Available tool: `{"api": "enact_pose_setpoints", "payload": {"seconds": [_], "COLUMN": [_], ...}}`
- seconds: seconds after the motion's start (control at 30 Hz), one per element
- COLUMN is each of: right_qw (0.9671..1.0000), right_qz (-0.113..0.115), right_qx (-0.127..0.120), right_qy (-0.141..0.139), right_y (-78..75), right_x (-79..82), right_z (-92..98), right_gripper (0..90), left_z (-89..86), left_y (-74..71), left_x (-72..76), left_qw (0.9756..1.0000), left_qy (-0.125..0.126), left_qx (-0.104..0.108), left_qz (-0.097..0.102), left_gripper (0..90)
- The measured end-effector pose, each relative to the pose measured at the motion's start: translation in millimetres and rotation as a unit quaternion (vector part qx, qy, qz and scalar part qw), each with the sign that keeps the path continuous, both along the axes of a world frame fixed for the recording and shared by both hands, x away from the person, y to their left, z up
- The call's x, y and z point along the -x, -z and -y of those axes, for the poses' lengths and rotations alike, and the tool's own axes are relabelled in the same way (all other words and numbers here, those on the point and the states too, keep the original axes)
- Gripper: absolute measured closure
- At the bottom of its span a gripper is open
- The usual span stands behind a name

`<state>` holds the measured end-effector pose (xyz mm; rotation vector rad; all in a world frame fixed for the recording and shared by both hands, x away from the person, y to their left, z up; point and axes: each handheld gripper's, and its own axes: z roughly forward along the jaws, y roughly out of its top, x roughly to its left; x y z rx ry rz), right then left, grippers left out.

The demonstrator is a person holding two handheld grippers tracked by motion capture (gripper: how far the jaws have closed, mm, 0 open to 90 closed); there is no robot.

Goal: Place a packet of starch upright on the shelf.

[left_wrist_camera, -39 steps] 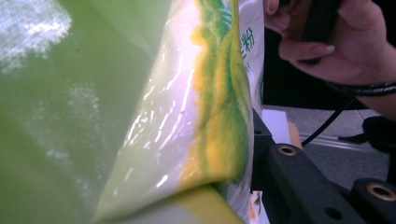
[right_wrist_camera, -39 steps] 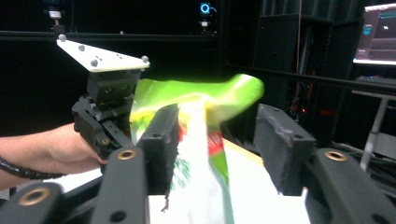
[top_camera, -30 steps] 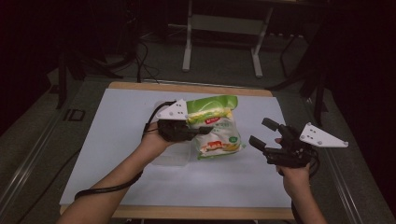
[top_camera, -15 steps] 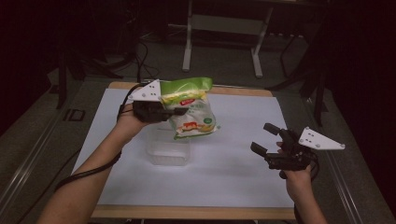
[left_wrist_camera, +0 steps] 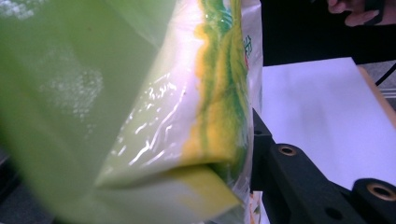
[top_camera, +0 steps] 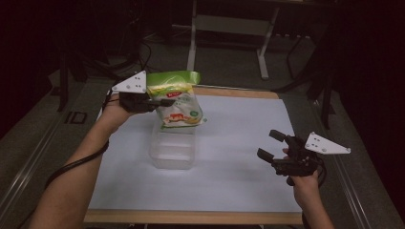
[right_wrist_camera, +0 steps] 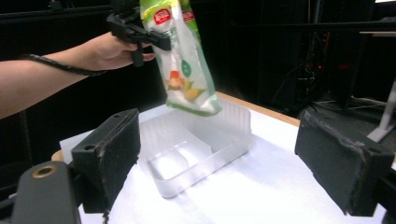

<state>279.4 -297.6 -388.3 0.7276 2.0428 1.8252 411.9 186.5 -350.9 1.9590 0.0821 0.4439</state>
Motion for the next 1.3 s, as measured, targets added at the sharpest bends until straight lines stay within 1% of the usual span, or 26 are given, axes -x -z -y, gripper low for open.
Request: {"api": "enact_pose_setpoints", "payload": {"seconds": [0.07, 0.13, 0.17, 0.23, 0.3, 0.37, 0.47, 0.57, 0.67, 0.73, 0.77, 0.87, 1.0, 1.1, 1.2, 1.3], "right_qw": [1.0, 1.0, 1.0, 1.0, 0.9999, 0.9999, 0.9998, 0.9997, 0.9997, 0.9997, 0.9997, 0.9997, 0.9997, 0.9995, 0.9994, 0.9993], "right_qz": [-0.001, -0.004, -0.004, -0.006, -0.01, -0.014, -0.019, -0.023, -0.022, -0.022, -0.021, -0.023, -0.024, -0.027, -0.03, -0.033], "right_qx": [0.003, 0.002, 0.003, 0.003, 0.003, 0.005, 0.007, 0.005, 0.004, 0.006, 0.006, 0.004, 0.007, 0.015, 0.014, 0.015], "right_qy": [0.001, -0.001, -0.001, -0.001, -0.002, -0.004, -0.006, -0.008, -0.009, -0.009, -0.009, -0.008, -0.008, -0.009, -0.01, -0.012], "right_y": [0.9, 2.3, 3.1, 5.0, 7.3, 10.1, 14.0, 16.3, 16.7, 17.4, 17.9, 19.2, 20.6, 23.3, 25.2, 26.6], "right_x": [0.0, -0.5, -0.9, -1.4, -2.0, -2.9, -4.5, -6.1, -6.1, -6.3, -6.5, -7.2, -7.8, -8.3, -9.2, -10.3], "right_z": [0.0, 0.8, 1.1, 1.7, 1.6, 1.1, 0.5, 0.4, 0.7, 1.2, 1.6, 3.1, 3.3, 2.7, 2.5, 1.5], "right_gripper": [14.1, 14.1, 14.1, 14.1, 14.1, 14.1, 14.1, 14.2, 14.2, 14.2, 14.2, 14.2, 14.2, 14.2, 14.2, 14.2], "left_z": [-3.7, -4.8, -4.9, -4.8, -5.8, -7.3, -8.3, -8.2, -8.3, -8.3, -8.2, -7.7, -6.4, -8.4, -9.7, -9.5], "left_y": [4.1, 9.2, 12.1, 18.0, 23.3, 27.4, 33.7, 40.3, 48.4, 54.0, 56.6, 64.0, 73.2, 77.6, 81.4, 84.5], "left_x": [-5.5, -10.2, -12.2, -16.0, -20.6, -25.5, -30.7, -35.1, -37.9, -39.3, -39.9, -40.0, -42.8, -45.0, -45.8, -46.0], "left_qw": [1.0, 0.9999, 0.9999, 0.9999, 0.9999, 0.9999, 0.9999, 0.9998, 0.9995, 0.9993, 0.9992, 0.999, 0.9985, 0.9988, 0.9988, 0.9985], "left_qy": [0.003, 0.004, 0.004, 0.003, 0.007, 0.01, 0.014, 0.014, 0.019, 0.021, 0.022, 0.027, 0.025, 0.022, 0.021, 0.021], "left_qx": [-0.001, -0.006, -0.01, -0.016, -0.014, -0.01, -0.006, -0.014, -0.025, -0.03, -0.032, -0.034, -0.044, -0.034, -0.033, -0.037], "left_qz": [-0.004, -0.008, -0.007, 0.003, 0.006, -0.002, -0.002, -0.003, -0.004, -0.013, -0.014, -0.01, -0.02, -0.026, -0.03, -0.033], "left_gripper": [76.0, 76.0, 76.0, 76.0, 75.9, 76.0, 75.9, 75.9, 75.9, 75.9, 75.9, 75.8, 75.8, 75.9, 75.9, 75.9]}}
